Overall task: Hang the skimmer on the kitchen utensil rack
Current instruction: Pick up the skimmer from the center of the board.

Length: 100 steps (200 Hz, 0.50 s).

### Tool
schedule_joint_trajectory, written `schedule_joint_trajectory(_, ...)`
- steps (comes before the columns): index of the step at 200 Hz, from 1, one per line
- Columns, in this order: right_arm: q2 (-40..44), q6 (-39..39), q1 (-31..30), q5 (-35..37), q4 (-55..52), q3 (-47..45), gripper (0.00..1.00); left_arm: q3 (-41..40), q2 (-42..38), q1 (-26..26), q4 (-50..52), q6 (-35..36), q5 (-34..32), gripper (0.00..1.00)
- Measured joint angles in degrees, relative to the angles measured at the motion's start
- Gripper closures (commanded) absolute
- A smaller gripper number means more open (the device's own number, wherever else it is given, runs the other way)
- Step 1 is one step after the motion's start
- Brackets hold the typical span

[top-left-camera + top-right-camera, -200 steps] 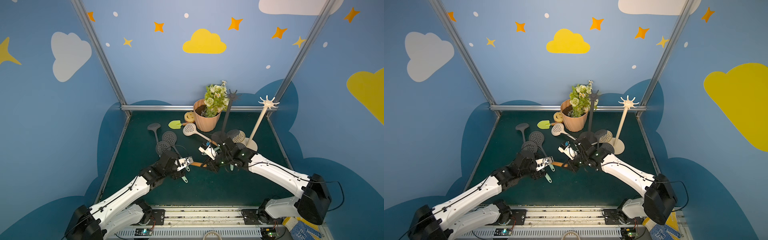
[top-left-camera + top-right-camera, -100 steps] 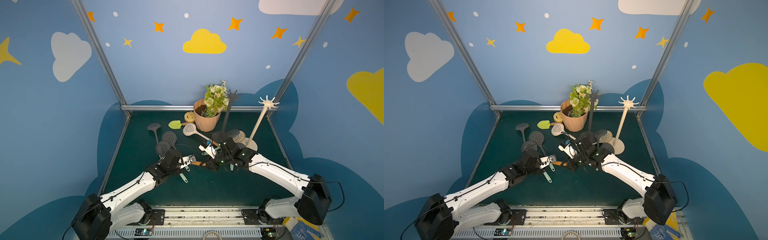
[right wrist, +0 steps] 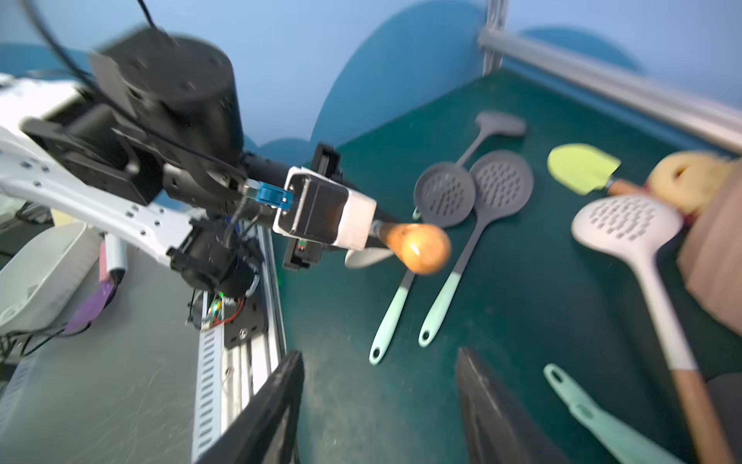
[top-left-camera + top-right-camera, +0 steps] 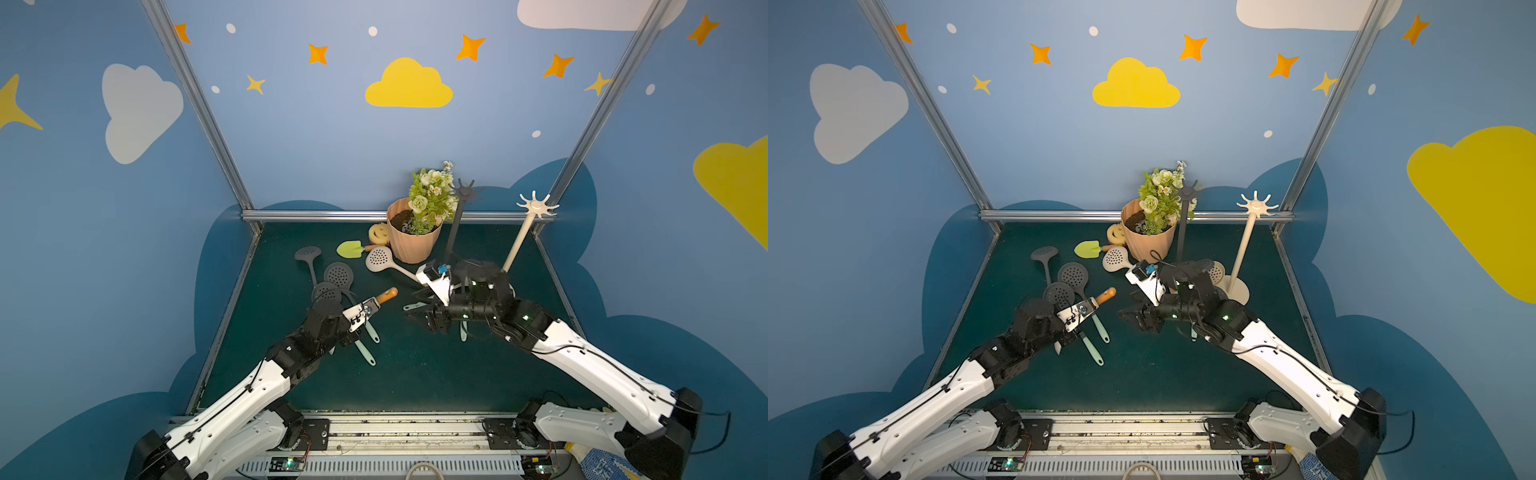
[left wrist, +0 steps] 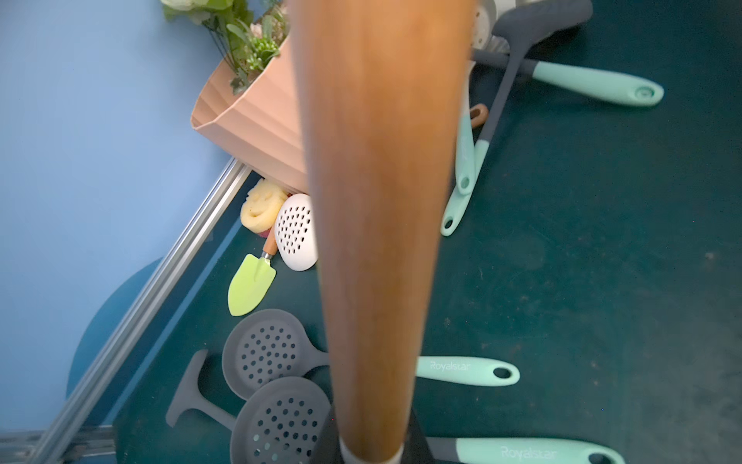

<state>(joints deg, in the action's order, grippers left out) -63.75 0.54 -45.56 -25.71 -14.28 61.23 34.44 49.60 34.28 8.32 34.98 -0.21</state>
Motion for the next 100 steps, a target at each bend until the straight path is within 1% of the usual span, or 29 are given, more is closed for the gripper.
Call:
schedule_joint_trajectory(20,1.62,-0.61,1.07,-0.44,3.56,-0.28,0.38,0.42,-1.66,-3.69,0.24,-6.69,6.34,0.85)
schedule_joint_trajectory(52,0.98,-1.6,1.66,-2.93,8.7,-3.61,0.38,1.33,-2.27,-8.98,-0.85,-16.72,18.29,0.86)
schedule_joint_trajectory(77,-1.57,-1.79,1.77,-5.53,11.23,-5.77,0.38,2.62,-0.15,-10.99,-3.43,-23.85,27.02,0.86)
schedule_joint_trajectory(100,-3.06,-1.14,1.86,-7.3,14.99,-8.79,0.38,3.17,1.95,-12.11,-6.58,-29.49,33.7,0.87)
